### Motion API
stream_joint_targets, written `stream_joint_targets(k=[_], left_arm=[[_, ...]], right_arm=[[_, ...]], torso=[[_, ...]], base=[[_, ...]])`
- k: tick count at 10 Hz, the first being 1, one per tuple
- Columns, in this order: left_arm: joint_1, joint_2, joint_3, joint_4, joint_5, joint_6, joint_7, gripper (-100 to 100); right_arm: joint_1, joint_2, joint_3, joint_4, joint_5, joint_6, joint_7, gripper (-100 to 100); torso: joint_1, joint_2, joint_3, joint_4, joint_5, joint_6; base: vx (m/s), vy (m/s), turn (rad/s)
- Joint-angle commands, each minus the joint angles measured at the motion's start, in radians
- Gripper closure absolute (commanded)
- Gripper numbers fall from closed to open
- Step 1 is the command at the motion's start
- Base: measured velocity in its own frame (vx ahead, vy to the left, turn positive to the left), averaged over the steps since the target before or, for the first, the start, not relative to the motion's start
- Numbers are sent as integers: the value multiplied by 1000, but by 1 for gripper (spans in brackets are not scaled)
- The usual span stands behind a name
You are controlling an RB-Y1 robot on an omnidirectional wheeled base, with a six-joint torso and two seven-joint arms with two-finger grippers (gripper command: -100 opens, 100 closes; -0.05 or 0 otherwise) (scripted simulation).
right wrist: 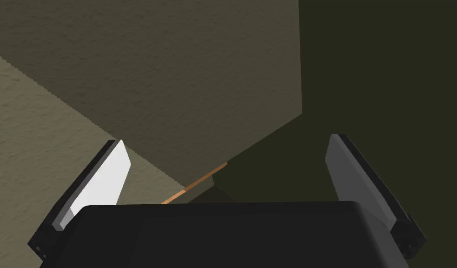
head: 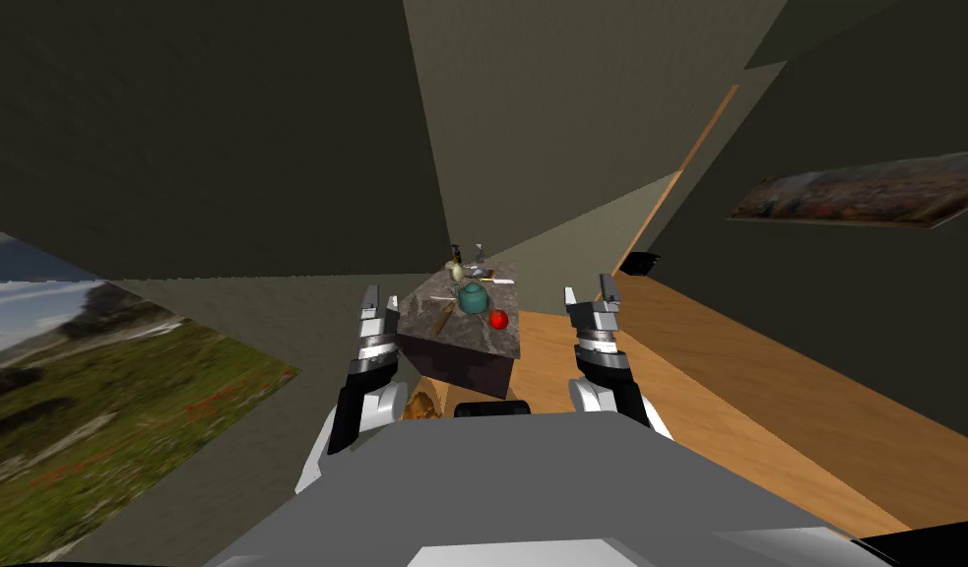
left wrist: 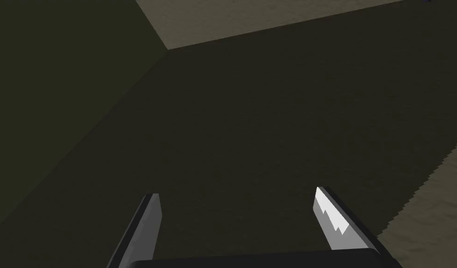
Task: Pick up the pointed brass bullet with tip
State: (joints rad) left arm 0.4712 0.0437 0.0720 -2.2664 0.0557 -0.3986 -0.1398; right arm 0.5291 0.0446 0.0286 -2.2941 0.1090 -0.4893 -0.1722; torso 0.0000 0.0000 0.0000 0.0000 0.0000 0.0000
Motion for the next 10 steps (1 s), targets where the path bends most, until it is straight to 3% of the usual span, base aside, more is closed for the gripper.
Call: stream_joint_targets(k=[1, 4, 5, 7, 8, 10], left_arm=[[0, 46, 12, 10, 12, 29, 16, -100], [0, 118, 41, 34, 40, 100, 56, -100], [0, 118, 41, 34, 40, 100, 56, -100], [0, 173, 68, 56, 66, 160, 92, -100], [0, 173, 68, 56, 66, 166, 92, -100], [1, 233, 100, 83, 97, 228, 136, -100]], right_arm=[[0, 0, 0, 0, 0, 0, 0, 0], [0, 0, 0, 0, 0, 0, 0, 0], [0, 0, 0, 0, 0, 0, 0, 0], [0, 0, 0, 0, 0, 0, 0, 0], [0, 0, 0, 0, 0, 0, 0, 0], [0, 0, 0, 0, 0, 0, 0, 0]], torso=[[0, 0, 0, 0, 0, 0], [-11, 2, 1, 0, -2, 0], [-13, 1, 1, 0, -3, 0], [-10, 1, 1, 0, -2, 0], [-12, 1, 1, 0, -3, 0], [-10, 1, 1, 0, -2, 0]], base=[[14, -70, -56], [-26, -171, -46], [-10, -146, -7], [-12, -170, -64], [-8, -143, -10], [-15, -189, -75]])
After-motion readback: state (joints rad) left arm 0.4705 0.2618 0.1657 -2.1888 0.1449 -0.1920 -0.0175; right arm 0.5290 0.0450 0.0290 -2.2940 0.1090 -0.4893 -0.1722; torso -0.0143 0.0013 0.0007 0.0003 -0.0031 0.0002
